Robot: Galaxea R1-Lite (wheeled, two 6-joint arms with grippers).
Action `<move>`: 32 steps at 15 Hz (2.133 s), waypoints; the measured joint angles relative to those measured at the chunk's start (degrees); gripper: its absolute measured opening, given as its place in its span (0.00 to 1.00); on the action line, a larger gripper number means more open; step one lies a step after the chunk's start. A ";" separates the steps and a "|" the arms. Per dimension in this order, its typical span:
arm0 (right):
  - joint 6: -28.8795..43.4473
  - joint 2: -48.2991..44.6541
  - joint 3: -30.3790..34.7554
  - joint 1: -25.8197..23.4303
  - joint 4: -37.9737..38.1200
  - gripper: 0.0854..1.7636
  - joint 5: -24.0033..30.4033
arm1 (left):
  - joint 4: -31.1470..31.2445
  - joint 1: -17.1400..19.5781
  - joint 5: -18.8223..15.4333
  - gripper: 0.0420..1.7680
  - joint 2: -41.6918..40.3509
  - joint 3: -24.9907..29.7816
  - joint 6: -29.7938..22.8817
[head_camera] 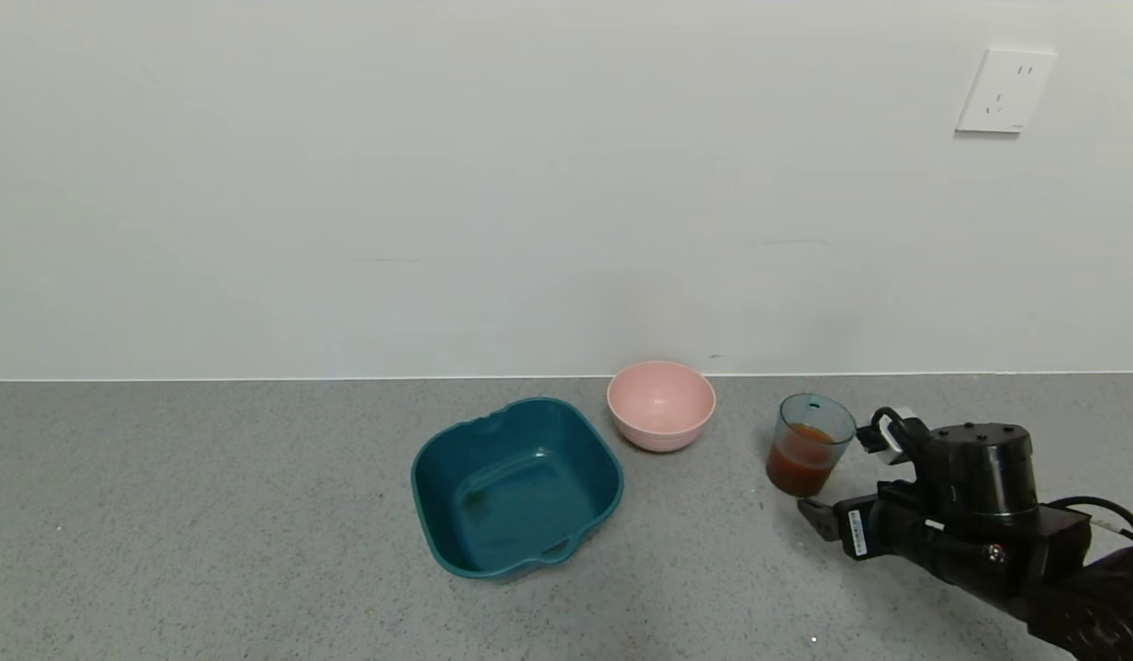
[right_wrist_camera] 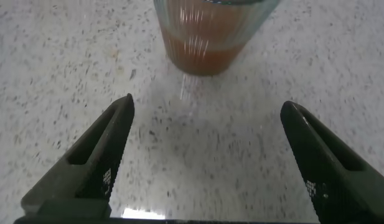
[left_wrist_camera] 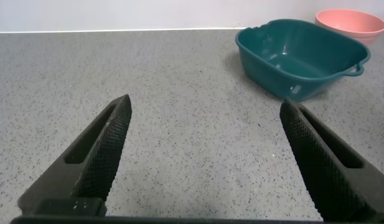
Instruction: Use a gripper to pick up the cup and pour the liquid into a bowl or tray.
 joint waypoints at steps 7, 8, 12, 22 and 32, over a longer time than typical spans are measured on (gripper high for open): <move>-0.02 9.29 -3.83 0.34 -10.03 0.97 -0.91 | 0.00 0.00 0.00 0.97 0.00 0.00 0.00; 0.01 10.08 -4.52 0.41 -10.31 0.97 -0.94 | 0.00 0.00 0.00 0.97 0.00 0.00 0.00; 0.04 13.81 -8.18 -0.10 -12.90 0.97 -2.13 | 0.00 0.00 0.00 0.97 0.00 0.00 0.00; 0.15 19.13 -10.14 -0.24 -20.59 0.97 -3.12 | 0.00 0.00 0.00 0.97 0.00 0.00 0.00; 3.32 21.31 -9.42 0.41 -27.73 0.97 -3.84 | 0.00 0.00 0.00 0.97 0.00 0.00 0.00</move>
